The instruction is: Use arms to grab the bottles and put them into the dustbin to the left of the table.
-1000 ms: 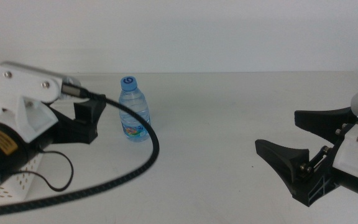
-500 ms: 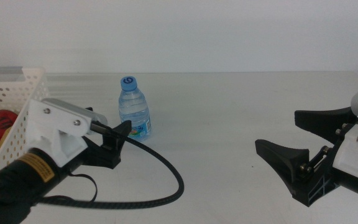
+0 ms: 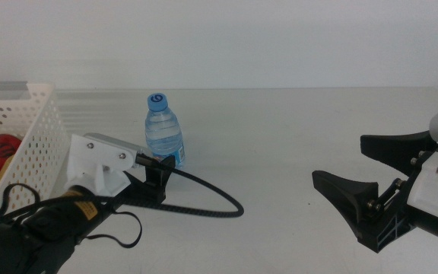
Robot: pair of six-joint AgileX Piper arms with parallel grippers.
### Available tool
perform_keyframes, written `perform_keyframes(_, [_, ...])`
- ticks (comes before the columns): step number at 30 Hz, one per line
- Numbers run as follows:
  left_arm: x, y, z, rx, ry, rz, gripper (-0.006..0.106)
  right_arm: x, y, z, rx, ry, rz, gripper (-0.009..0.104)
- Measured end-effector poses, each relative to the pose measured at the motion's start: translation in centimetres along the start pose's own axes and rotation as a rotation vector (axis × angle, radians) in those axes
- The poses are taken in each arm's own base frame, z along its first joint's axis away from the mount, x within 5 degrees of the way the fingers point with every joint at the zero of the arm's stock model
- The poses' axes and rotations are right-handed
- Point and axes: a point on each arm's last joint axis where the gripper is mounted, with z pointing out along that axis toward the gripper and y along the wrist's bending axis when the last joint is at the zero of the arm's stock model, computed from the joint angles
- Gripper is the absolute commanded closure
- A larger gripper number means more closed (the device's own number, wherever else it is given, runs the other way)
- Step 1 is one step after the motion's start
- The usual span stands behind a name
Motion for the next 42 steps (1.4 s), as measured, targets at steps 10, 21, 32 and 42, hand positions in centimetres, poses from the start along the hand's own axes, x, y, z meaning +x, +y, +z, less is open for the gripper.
perform_keyframes(10, [-0.2, 0.7, 2.6, -0.043, -0.016, 0.009, 0.010, 0.0, 0.0, 0.0, 0.000, 0.000, 0.000, 0.020])
perform_keyframes(21, [0.0, 3.0, 5.4, -0.030, 0.000, -0.020, 0.010, 0.0, 0.0, 0.0, 0.000, 0.000, 0.000, 0.020])
perform_keyframes(32, [0.9, 3.5, 9.0, 0.015, 0.005, -0.018, 0.010, 0.0, 0.0, 0.0, 0.000, 0.000, 0.000, 0.020])
perform_keyframes(42, [2.0, 4.1, 11.1, 0.005, 0.000, -0.046, 0.011, 0.0, 0.0, 0.0, 0.000, 0.000, 0.000, 0.020])
